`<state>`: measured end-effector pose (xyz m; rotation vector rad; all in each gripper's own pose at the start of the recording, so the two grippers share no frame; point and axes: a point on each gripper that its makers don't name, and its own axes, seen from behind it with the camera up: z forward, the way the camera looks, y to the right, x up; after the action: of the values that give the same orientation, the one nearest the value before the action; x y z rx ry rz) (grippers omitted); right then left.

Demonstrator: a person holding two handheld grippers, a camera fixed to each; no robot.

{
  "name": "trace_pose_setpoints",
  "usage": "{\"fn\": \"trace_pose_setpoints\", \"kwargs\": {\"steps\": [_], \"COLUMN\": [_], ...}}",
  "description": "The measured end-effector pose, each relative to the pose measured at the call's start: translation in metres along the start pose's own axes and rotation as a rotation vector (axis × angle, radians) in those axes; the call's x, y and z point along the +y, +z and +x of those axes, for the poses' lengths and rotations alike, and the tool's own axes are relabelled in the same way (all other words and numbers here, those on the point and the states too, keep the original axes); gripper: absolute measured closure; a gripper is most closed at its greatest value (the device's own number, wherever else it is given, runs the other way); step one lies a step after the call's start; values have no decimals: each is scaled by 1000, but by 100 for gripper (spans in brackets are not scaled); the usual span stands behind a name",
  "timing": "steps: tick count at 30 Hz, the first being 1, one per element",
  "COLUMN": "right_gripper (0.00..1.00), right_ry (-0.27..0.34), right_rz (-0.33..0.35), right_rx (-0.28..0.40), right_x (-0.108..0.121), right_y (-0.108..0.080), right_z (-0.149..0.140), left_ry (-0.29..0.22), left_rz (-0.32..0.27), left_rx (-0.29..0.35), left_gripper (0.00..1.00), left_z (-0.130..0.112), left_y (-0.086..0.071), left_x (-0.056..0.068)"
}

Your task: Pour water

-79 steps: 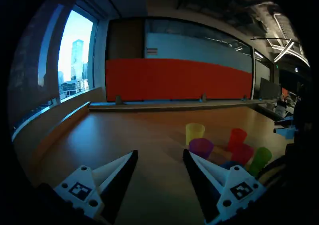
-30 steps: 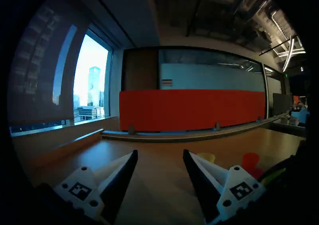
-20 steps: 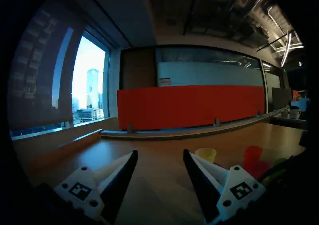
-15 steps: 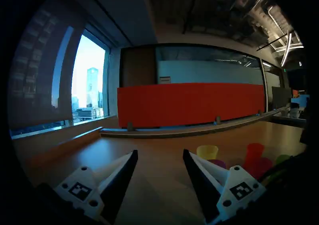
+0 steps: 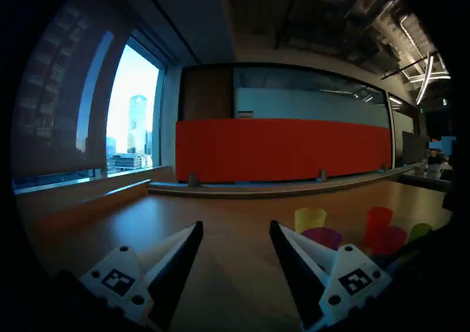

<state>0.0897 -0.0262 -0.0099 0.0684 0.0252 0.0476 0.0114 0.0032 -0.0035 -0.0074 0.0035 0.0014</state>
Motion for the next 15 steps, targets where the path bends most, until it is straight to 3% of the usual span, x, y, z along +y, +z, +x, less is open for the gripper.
{"fn": "trace_pose_setpoints", "kwargs": {"steps": [15], "right_gripper": [3], "right_ry": [10], "right_rz": [8], "right_rx": [7], "right_x": [-5], "right_y": [-1], "right_z": [6], "left_ry": [-8], "left_rz": [4], "left_rx": [-2], "left_gripper": [17], "left_z": [-8], "left_y": [3], "left_x": [-1]}}
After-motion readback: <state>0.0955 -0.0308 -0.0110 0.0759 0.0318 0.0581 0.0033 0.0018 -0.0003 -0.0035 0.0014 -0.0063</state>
